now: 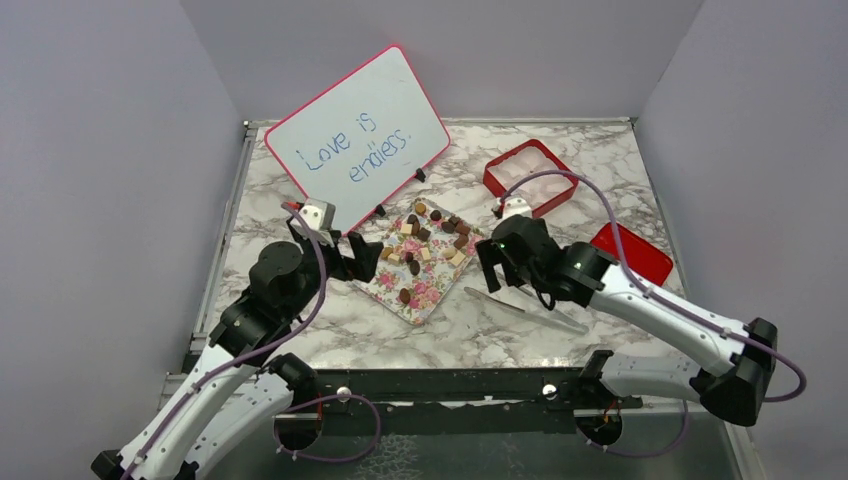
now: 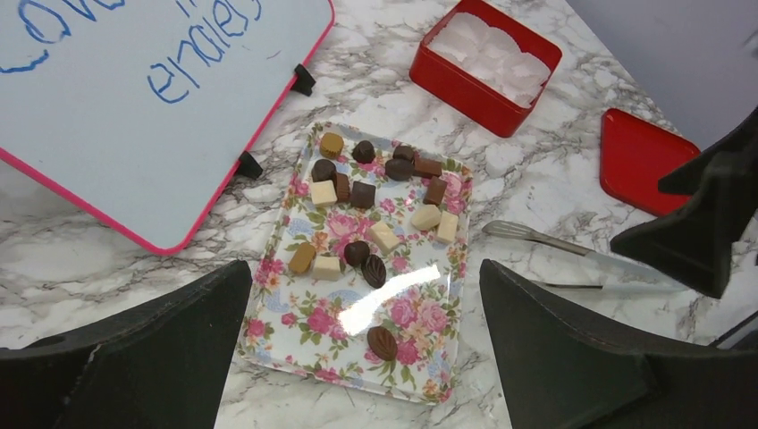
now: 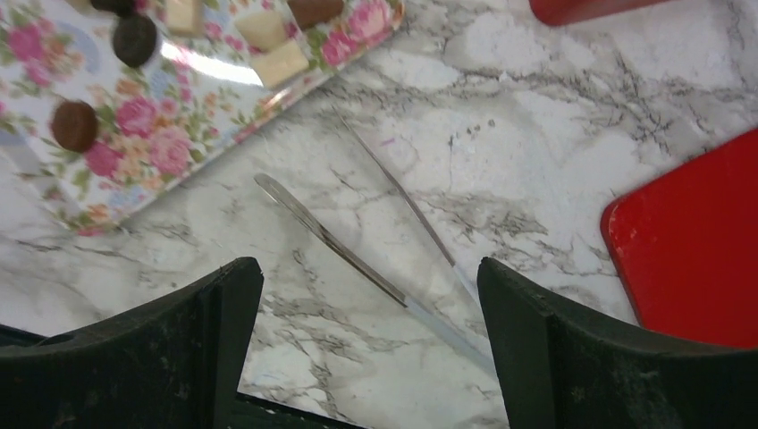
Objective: Pack the chocolate
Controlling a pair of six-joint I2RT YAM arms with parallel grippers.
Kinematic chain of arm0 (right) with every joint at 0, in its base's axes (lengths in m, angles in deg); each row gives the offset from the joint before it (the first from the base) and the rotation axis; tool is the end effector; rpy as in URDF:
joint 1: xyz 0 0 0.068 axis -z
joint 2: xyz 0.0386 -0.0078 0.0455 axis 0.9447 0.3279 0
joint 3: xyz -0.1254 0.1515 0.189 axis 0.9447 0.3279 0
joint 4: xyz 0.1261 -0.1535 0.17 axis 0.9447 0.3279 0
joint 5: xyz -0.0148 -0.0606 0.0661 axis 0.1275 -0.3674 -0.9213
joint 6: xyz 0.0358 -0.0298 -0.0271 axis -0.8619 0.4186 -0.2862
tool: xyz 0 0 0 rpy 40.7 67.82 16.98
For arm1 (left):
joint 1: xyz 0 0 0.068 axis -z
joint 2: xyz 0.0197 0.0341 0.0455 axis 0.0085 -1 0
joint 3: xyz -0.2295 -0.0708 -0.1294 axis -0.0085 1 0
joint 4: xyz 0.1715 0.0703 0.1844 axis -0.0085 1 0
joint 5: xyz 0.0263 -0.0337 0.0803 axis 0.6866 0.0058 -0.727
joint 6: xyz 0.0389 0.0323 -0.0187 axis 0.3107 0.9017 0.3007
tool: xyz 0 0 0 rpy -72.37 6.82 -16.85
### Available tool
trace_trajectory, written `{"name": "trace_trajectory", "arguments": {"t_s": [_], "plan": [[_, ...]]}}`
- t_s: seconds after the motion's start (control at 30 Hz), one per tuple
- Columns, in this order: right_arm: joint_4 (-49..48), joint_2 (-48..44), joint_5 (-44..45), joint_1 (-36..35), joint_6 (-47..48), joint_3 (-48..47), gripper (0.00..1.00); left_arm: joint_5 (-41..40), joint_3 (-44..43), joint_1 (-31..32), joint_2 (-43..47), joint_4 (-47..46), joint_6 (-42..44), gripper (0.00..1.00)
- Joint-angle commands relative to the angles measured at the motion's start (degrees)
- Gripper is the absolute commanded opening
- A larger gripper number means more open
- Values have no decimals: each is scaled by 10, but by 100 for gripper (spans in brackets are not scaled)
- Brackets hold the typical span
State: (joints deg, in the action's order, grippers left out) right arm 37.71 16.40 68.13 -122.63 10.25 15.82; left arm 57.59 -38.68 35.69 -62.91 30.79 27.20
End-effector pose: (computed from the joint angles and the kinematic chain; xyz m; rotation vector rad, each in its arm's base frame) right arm 0.1465 0.1612 0.3137 -0.4182 2.2564 0.1130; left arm 0.1165 -0.0774 0.3349 0.2299 1.7897 -0.5350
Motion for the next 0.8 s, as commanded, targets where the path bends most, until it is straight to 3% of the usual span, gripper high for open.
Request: {"name": "trace_trajectory", "arguments": {"t_s": [0.0,0.13,0.4,0.57,0.77], "plan": [[58,47,17,-2,24,-10,91,-37,19,-3,47,-26,19,99],[26,69,-19,2,42,2,78,-54,33,-3,74,-28,26,99],[-17,160,-29,35,80,1,67,-67,40,-3,91,-31,29,99],[-62,212,-124,91,106,7,63,-67,39,-3,87,-31,28,99],[-72,282,-172,142,131,3,50,-67,41,-3,85,-32,37,99]]}}
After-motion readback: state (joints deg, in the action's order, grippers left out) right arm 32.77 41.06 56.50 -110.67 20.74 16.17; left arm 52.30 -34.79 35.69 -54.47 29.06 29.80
